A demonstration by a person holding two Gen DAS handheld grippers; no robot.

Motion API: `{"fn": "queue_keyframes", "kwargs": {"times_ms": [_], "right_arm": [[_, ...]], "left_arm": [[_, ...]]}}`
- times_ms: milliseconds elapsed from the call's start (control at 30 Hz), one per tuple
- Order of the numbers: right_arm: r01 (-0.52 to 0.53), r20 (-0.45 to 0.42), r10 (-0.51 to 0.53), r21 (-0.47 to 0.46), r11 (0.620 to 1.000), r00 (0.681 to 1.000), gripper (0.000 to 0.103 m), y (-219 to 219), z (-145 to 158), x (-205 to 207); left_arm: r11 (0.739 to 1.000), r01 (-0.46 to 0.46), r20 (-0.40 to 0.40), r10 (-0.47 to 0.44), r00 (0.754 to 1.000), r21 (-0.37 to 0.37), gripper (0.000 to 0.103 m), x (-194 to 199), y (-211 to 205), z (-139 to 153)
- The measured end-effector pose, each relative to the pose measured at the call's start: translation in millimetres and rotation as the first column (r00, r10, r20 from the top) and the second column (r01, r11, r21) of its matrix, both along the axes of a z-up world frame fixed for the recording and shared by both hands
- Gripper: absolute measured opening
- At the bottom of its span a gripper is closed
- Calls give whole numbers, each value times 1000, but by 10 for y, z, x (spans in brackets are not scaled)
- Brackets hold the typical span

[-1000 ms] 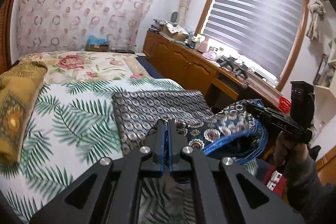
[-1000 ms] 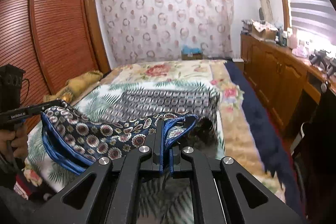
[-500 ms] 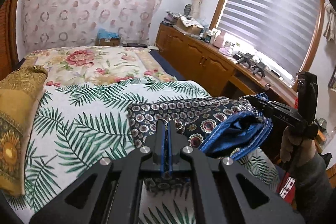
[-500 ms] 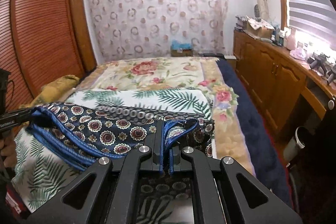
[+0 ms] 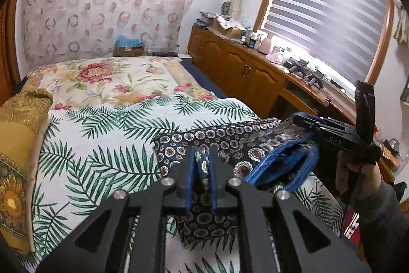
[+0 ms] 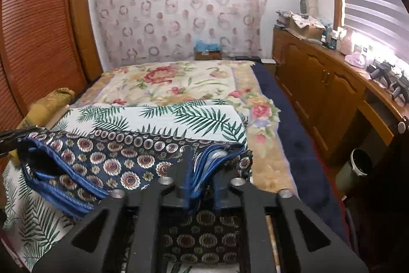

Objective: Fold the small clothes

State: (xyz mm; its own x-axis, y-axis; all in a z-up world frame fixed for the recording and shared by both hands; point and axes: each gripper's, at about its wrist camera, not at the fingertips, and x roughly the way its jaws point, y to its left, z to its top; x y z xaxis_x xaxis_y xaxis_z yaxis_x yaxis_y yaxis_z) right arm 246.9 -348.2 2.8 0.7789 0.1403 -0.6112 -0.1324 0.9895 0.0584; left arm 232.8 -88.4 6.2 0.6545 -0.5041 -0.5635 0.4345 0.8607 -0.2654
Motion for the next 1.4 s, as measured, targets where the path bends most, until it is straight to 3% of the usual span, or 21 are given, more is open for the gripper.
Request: {"fn": "queue_keyframes", "kwargs": {"times_ms": [33, 67, 100, 233, 400, 567, 867, 1133, 1267, 1400], "right_arm": [[1, 3, -1, 8, 1000, 1000, 40, -8, 8, 2], [0, 11, -1, 18, 1000, 1000, 56, -21, 23, -7], [3, 26, -4, 29, 1000, 1000, 60, -53, 55, -30], [-6, 61, 4, 27, 1000, 998, 60, -123, 166, -152], [-26, 77, 30, -46, 999, 997, 61, -180, 134, -409], [-46, -5, 45, -81, 996, 999, 61, -213, -83, -348], [-69, -126, 59, -71, 995, 990, 61, -275, -406, 152], [-151, -158, 143, -40, 988, 977, 1, -346, -602, 385], [-51, -76, 45, -75, 996, 996, 0, -456, -523, 348], [-45, -68, 40, -65, 997, 997, 0, -530, -507, 343]], "left_arm": [[1000, 1, 5, -1, 1000, 7, 15, -12, 1, 26], [1000, 7, 10, -7, 1000, 17, 16, -33, 3, 42], [1000, 12, 14, -13, 1000, 29, 16, -61, 9, 58], [997, 14, 40, -17, 999, 73, 19, -202, 82, 97], [994, 33, 41, -37, 998, 101, 21, -320, 163, 57], [993, 42, -24, -39, 999, 111, 21, -154, 114, -141], [985, 53, -121, -33, 992, 166, 22, 390, -109, -490], [987, 49, -157, -25, 987, 153, 22, 712, -141, -610], [987, 47, -174, -20, 985, 153, 22, 805, -126, -640], [982, 56, -196, -20, 980, 181, 23, 900, -158, -709]]}}
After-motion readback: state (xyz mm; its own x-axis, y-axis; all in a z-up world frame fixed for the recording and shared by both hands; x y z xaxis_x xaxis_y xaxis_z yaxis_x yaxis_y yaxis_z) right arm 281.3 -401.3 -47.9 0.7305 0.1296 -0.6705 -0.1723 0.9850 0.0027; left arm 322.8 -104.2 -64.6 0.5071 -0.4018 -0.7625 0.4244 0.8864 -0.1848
